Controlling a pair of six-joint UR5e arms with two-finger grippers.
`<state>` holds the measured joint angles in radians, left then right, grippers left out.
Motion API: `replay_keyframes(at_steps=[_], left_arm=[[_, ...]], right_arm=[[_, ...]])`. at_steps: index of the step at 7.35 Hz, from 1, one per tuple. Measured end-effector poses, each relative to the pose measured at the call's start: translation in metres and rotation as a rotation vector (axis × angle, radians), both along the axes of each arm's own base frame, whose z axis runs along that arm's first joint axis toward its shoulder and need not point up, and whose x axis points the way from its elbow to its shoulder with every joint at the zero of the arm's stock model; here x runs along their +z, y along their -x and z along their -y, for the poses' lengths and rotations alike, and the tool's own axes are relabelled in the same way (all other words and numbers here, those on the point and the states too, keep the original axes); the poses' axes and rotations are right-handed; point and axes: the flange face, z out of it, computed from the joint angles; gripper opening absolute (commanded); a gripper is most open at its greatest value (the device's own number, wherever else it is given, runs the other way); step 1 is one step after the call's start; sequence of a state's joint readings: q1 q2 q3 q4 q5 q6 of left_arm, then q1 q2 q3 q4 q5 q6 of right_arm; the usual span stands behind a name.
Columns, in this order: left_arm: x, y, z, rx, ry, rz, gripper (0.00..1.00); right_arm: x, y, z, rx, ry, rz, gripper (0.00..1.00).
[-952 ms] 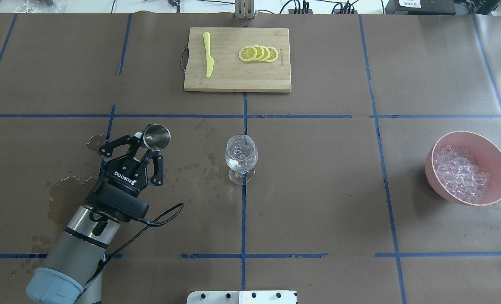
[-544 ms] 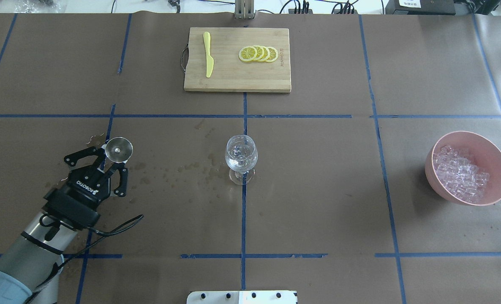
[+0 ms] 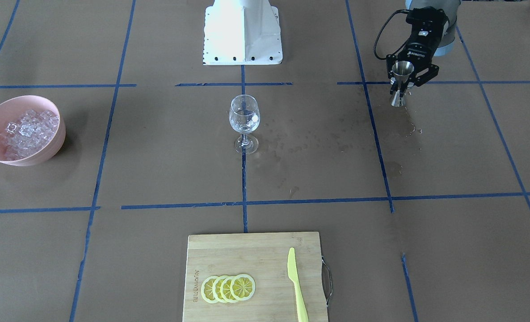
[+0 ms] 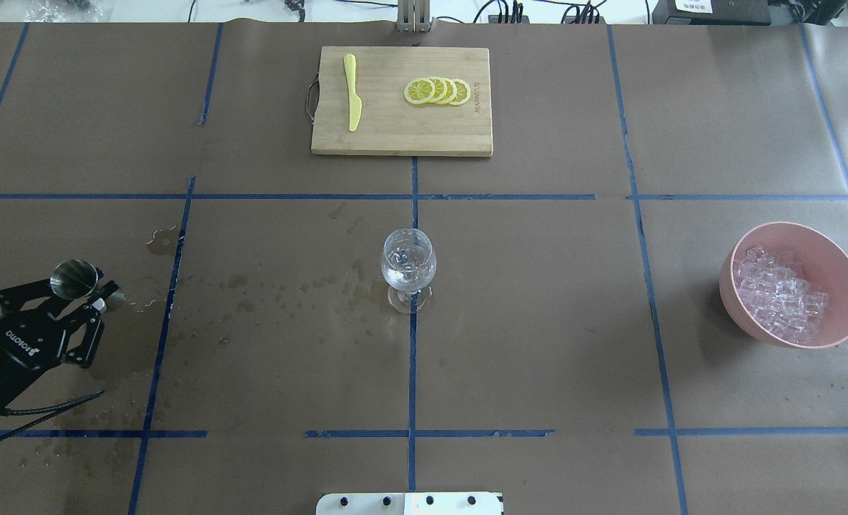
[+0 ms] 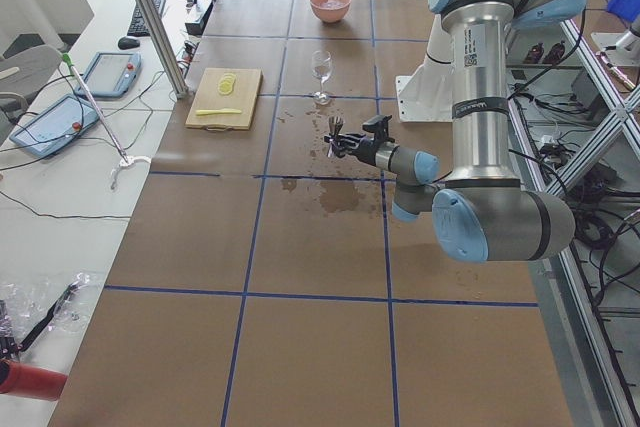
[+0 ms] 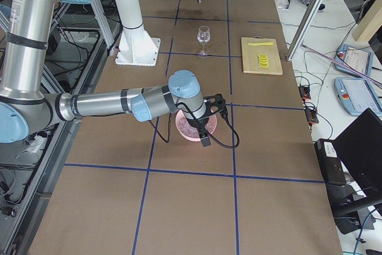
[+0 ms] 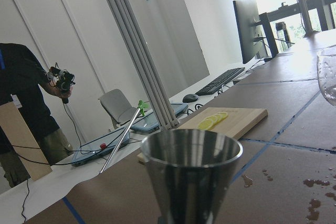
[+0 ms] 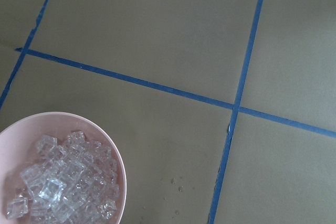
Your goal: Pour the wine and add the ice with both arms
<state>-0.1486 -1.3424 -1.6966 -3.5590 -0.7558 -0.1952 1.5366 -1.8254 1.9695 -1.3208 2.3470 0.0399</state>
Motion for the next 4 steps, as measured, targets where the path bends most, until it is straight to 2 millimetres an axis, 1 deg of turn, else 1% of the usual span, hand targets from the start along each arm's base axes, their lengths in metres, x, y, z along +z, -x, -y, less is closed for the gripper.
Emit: replay_keyframes(at_steps=[2,4], left_arm=[[0.020,-0.003,-0.001,0.056,0.142,-0.142,0.00],[0.034,-0.018,0.001,0.091,0.279,-0.245,0.00]], right_arm=[[0.000,-0.001,0.000,0.001,0.000,0.000,1.00],[0.000,-0.002,-0.001,0.003,-0.001,0.001,1.00]])
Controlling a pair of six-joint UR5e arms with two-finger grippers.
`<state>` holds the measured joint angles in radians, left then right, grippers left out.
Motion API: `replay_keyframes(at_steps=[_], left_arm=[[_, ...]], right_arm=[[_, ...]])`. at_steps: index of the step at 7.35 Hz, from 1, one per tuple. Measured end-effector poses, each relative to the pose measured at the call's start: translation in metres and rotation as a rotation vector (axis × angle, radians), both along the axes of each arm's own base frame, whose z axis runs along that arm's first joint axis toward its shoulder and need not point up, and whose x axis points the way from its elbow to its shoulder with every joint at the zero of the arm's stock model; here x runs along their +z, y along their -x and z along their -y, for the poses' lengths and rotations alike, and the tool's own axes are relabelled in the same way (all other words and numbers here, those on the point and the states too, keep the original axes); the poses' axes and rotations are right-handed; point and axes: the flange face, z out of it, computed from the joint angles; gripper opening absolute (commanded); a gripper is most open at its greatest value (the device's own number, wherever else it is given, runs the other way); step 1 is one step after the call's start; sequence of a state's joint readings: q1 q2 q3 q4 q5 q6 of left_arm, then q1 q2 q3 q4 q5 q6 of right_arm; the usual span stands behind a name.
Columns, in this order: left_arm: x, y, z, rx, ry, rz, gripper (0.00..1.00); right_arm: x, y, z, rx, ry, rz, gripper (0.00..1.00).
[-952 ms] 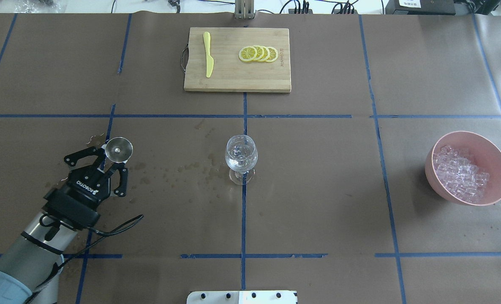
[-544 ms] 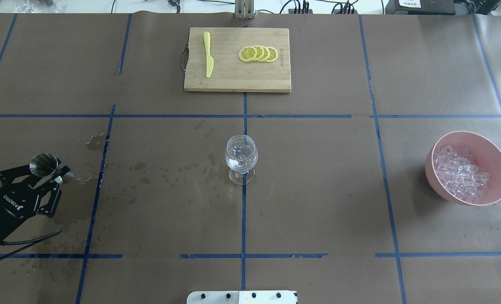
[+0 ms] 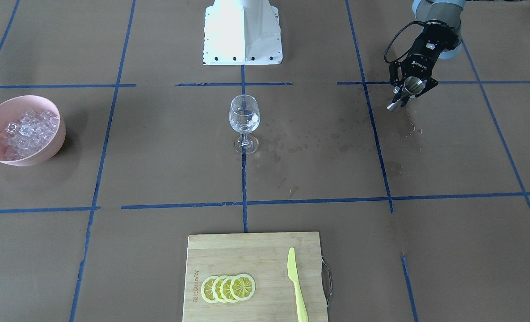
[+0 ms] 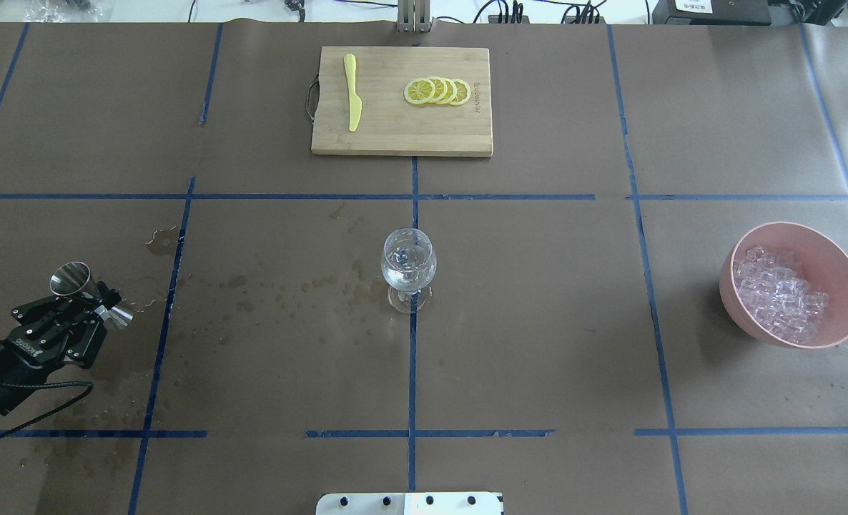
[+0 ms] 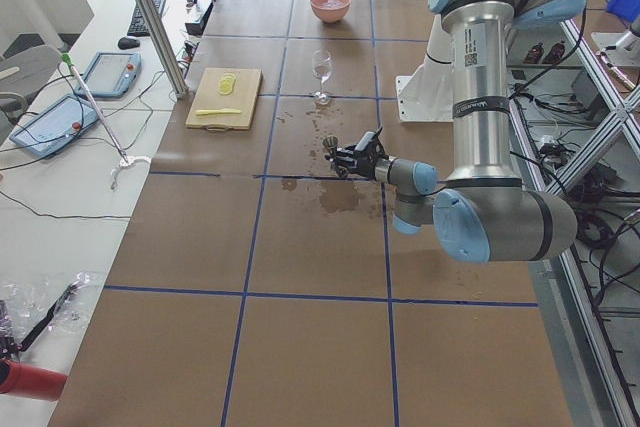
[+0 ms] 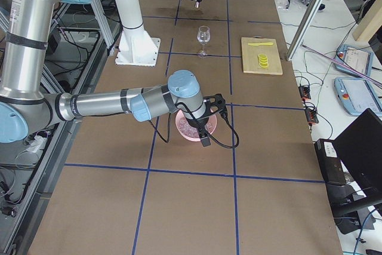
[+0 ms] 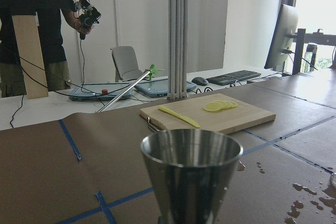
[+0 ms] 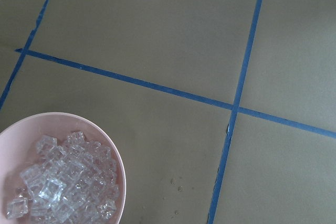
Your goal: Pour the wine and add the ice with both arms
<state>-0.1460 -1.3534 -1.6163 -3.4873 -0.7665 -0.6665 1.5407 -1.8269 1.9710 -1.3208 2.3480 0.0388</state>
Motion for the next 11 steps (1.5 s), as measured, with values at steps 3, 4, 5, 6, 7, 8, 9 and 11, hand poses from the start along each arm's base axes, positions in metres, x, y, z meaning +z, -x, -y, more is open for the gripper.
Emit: replay_keyframes(at_steps=[3,4,5,6,7,8,9,11], left_arm=[[0.017,-0.027,0.006,-0.025,0.047,-0.006,0.00],[0.022,-0.037,0.009,-0.048,0.050,0.000,0.00],[0.027,-0.044,0.011,-0.061,0.051,0.009,0.00],[0.031,-0.047,0.012,-0.073,0.051,0.021,0.00],[0.034,-0.047,0.013,-0.085,0.051,0.033,0.00],[0.036,-0.047,0.013,-0.092,0.050,0.042,0.00],[0.037,-0.048,0.013,-0.095,0.047,0.049,0.00],[0.039,-0.048,0.013,-0.094,0.044,0.060,0.00]], right_arm=[[-0.001,-0.002,-0.001,0.006,0.000,0.001,1.00],[-0.001,-0.003,-0.001,0.007,-0.001,0.001,1.00],[-0.002,-0.003,-0.001,0.008,-0.002,0.001,1.00],[-0.002,-0.003,-0.001,0.009,-0.001,0.001,1.00],[-0.002,-0.003,-0.001,0.010,-0.002,0.001,1.00],[-0.002,-0.003,-0.001,0.010,-0.002,0.001,1.00],[-0.002,-0.003,-0.001,0.010,-0.002,0.001,1.00],[-0.001,-0.004,-0.001,0.011,0.000,0.000,1.00]])
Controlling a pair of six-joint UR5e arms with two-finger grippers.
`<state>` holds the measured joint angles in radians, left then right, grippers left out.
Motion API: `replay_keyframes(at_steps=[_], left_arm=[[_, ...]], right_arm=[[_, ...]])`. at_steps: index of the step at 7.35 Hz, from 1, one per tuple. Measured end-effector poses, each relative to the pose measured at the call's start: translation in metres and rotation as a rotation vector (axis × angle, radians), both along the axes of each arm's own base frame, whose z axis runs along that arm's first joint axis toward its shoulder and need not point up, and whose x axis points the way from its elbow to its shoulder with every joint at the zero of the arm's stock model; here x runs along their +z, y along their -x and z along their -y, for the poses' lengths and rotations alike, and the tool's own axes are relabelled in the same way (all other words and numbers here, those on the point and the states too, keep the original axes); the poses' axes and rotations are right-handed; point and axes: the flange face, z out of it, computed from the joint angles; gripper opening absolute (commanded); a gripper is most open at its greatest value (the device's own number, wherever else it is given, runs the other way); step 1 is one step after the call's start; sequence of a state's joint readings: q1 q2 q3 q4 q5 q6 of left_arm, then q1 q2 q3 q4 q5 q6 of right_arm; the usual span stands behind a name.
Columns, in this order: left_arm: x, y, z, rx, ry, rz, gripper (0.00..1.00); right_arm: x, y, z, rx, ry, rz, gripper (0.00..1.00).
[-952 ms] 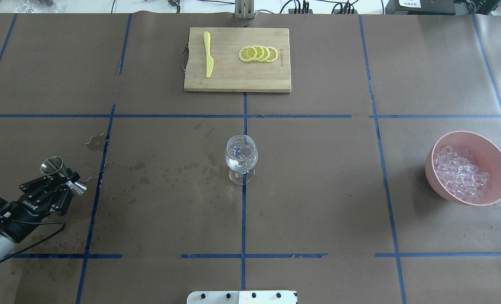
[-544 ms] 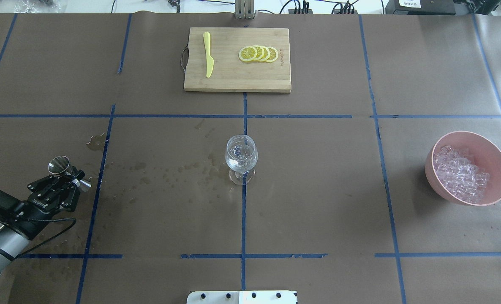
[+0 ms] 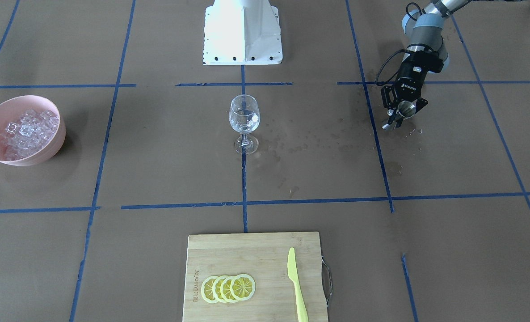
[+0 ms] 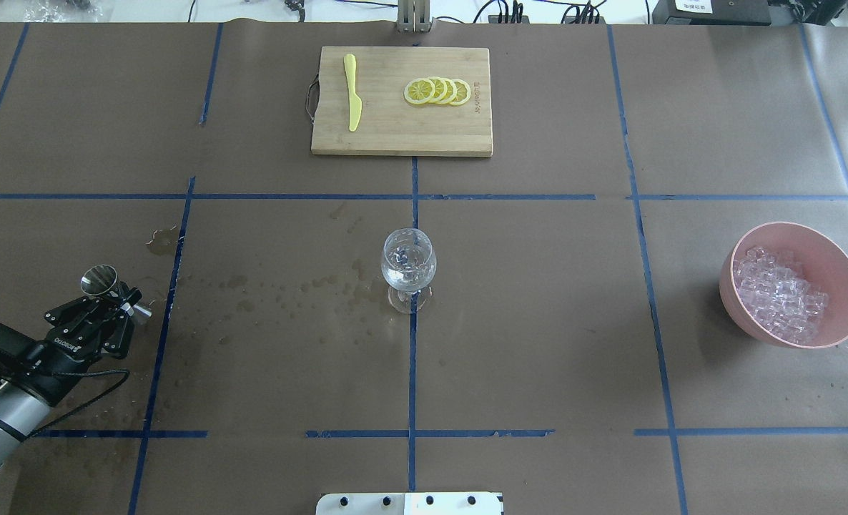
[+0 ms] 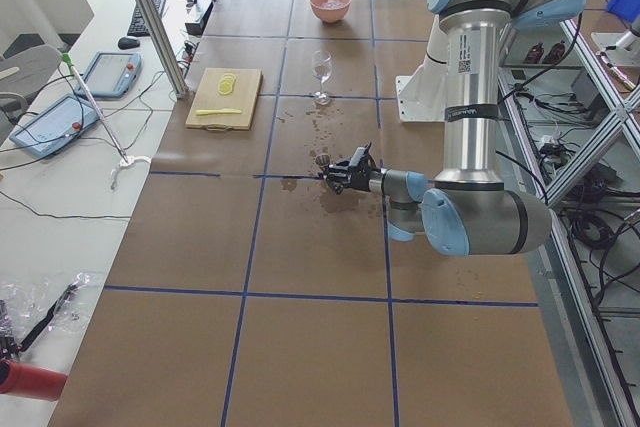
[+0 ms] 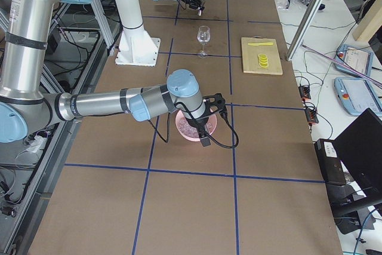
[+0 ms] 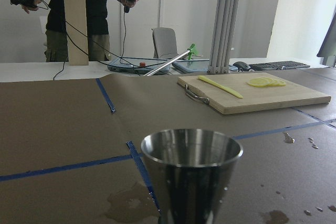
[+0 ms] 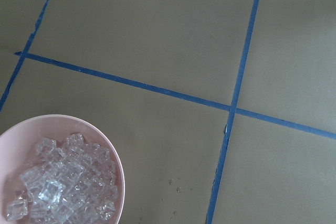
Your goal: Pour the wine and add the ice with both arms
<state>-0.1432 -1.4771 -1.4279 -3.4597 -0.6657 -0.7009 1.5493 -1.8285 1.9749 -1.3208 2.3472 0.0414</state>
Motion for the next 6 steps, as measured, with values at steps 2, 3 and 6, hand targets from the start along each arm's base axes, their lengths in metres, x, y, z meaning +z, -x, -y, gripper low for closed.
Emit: replay_keyframes(at_steps=[2,3,6], left_arm=[[0.003,-0.001,0.000,0.000,-0.003,0.014,0.05],[0.003,-0.004,-0.001,0.001,-0.004,0.019,0.06],[-0.004,-0.018,0.002,0.000,-0.007,0.030,0.10]], right_arm=[[0.000,0.000,0.000,0.000,0.001,0.000,1.00],[0.000,0.000,0.000,0.000,0.001,0.000,1.00],[0.001,0.000,0.000,-0.001,0.001,-0.001,1.00]])
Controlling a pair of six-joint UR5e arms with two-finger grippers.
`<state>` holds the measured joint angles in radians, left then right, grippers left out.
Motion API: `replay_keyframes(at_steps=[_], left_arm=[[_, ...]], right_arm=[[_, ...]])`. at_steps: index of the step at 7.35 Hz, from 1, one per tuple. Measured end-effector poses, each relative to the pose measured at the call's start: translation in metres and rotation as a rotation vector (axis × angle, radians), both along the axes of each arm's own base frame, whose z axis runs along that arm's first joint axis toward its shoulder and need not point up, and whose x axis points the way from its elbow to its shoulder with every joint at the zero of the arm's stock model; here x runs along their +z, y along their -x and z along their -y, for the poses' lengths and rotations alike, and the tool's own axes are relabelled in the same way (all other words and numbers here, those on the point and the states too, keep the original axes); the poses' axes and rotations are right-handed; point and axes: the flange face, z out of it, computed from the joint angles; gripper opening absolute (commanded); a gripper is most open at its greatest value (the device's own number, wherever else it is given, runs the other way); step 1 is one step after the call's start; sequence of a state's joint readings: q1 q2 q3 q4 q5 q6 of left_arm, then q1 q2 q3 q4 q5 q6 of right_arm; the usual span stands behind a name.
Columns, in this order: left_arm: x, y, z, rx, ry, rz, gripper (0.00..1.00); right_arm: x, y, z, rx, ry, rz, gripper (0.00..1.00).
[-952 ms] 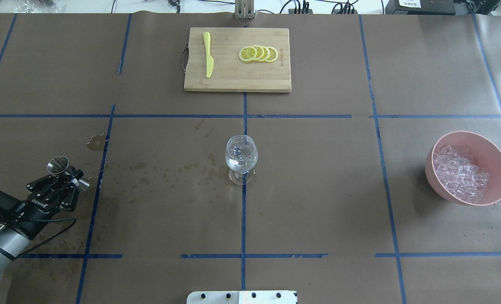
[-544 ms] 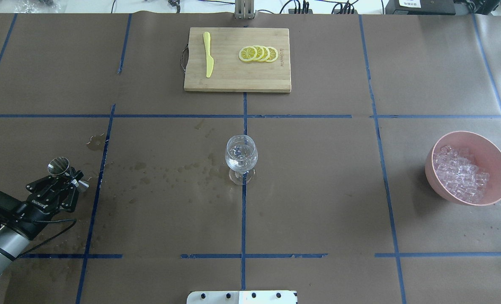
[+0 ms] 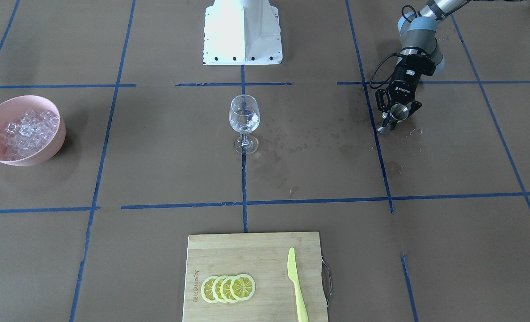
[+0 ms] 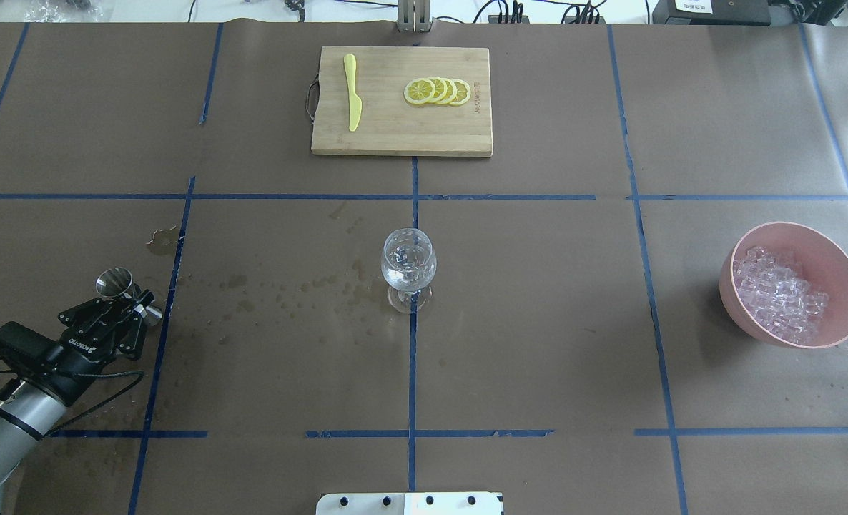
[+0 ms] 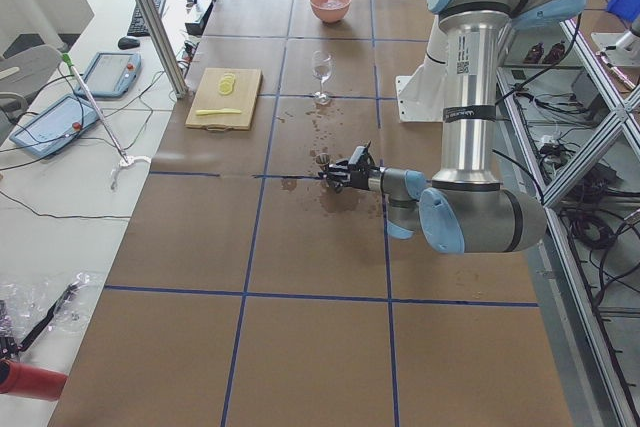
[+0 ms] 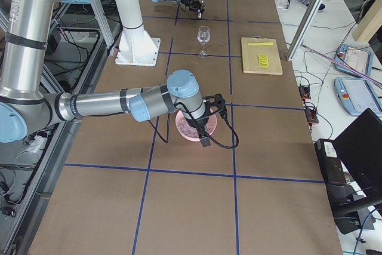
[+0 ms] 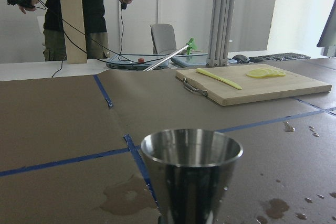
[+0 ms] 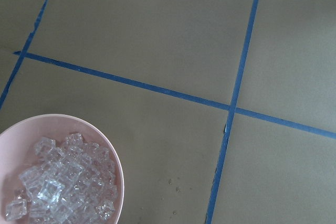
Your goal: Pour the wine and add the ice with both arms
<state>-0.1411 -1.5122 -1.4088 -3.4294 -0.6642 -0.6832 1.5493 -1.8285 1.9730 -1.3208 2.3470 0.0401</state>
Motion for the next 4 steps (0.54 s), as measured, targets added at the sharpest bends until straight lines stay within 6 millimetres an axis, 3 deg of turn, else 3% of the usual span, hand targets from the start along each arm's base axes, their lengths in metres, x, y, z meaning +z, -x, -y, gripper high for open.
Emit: replay_keyframes(at_steps=[1,3,4], left_arm=[[-0.0007,-0.0009,0.0004,-0.001,-0.003,0.004,0.11],[-0.0007,-0.0012,0.0008,-0.001,-0.005,0.008,0.25],[0.0004,-0.0013,0.0007,-0.002,-0.004,0.011,0.25]], right_arm=[[0.0001,-0.0002,0.0000,0.000,0.000,0.000,1.00],[0.0001,-0.0001,0.0000,0.000,0.000,0.000,1.00],[0.0001,-0.0001,0.0000,0.000,0.000,0.000,1.00]])
